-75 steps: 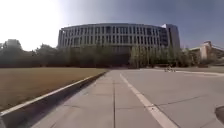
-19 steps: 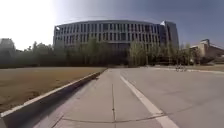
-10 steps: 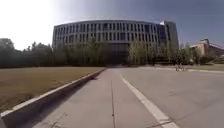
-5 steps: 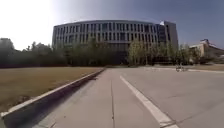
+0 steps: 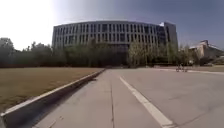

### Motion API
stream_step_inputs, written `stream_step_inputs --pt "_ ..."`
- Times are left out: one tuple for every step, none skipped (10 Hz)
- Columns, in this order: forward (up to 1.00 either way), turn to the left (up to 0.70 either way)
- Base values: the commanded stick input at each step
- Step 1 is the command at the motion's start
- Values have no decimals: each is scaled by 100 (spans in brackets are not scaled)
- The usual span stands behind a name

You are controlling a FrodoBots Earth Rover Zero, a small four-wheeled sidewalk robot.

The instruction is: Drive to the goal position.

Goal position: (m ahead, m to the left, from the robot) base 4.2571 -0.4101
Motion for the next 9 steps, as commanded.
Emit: stream_step_inputs --pt "11 1" --pt "11 1" --pt "11 1" --pt "11 2" --pt "11 2" --pt "11 1" --pt "11 1" --pt "11 1" --pt "11 1"
